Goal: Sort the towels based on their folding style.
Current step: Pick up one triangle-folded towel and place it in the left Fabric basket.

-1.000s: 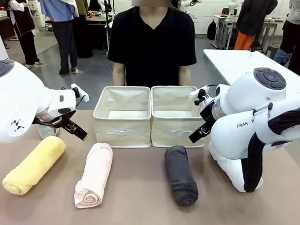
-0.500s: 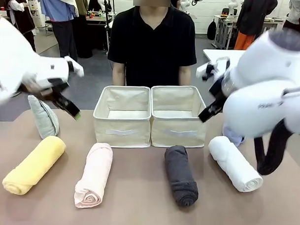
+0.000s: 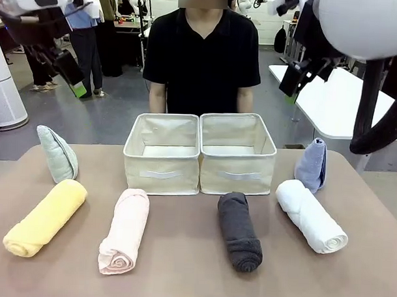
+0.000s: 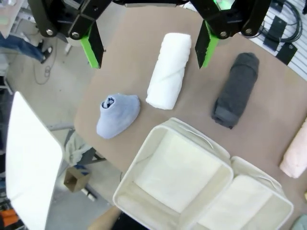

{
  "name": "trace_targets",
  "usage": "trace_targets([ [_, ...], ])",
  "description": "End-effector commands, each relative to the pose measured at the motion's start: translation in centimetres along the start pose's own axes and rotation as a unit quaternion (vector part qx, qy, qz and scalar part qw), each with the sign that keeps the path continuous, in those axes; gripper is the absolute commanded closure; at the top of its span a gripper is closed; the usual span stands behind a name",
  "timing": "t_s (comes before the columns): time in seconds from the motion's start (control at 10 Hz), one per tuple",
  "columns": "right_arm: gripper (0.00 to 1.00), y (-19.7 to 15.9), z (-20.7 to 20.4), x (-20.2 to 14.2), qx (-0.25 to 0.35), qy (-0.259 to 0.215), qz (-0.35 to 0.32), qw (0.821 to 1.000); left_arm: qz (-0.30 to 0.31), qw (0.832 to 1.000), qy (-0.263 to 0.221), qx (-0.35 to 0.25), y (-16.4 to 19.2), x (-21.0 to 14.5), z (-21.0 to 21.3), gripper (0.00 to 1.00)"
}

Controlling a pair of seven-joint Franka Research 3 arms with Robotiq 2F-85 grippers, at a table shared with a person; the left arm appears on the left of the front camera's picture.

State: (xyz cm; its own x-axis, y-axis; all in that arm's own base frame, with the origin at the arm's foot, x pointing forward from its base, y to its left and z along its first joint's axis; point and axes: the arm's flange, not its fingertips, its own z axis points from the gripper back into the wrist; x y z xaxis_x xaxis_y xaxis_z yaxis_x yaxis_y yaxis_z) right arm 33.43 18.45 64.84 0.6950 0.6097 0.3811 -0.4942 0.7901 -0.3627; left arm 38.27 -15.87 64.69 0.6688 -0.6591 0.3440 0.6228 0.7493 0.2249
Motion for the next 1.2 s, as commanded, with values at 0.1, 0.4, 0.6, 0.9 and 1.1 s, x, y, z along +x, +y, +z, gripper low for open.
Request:
trace_targets([
  [0.1,0.00,0.4,-2.1,-1.2,0.014,-0.006,-0.002,1.000,0.008,1.000,0.002,-0.005,0.5,-1.2,-2.3,0.00],
  [0.4,0.00,0.3,-1.6,-0.7,0.008,0.006,0.002,1.000,0.008,1.000,0.013,-0.004,0.4,-0.9,-2.1,0.00],
  [0.6,0.00,-7.5,-2.4,-3.6,0.128,-0.111,0.041,0.985,-0.163,0.971,-0.058,-0.166,5.6,-4.1,-2.2,0.00],
  [0.9,0.00,-14.9,-3.3,-10.1,0.240,-0.209,-0.026,0.948,-0.196,0.945,-0.115,-0.235,10.3,-9.4,-0.9,0.00],
  [1.1,0.00,-18.5,-2.9,-17.1,0.275,-0.251,-0.102,0.923,-0.104,0.949,-0.173,-0.241,13.8,-15.6,1.4,0.00],
])
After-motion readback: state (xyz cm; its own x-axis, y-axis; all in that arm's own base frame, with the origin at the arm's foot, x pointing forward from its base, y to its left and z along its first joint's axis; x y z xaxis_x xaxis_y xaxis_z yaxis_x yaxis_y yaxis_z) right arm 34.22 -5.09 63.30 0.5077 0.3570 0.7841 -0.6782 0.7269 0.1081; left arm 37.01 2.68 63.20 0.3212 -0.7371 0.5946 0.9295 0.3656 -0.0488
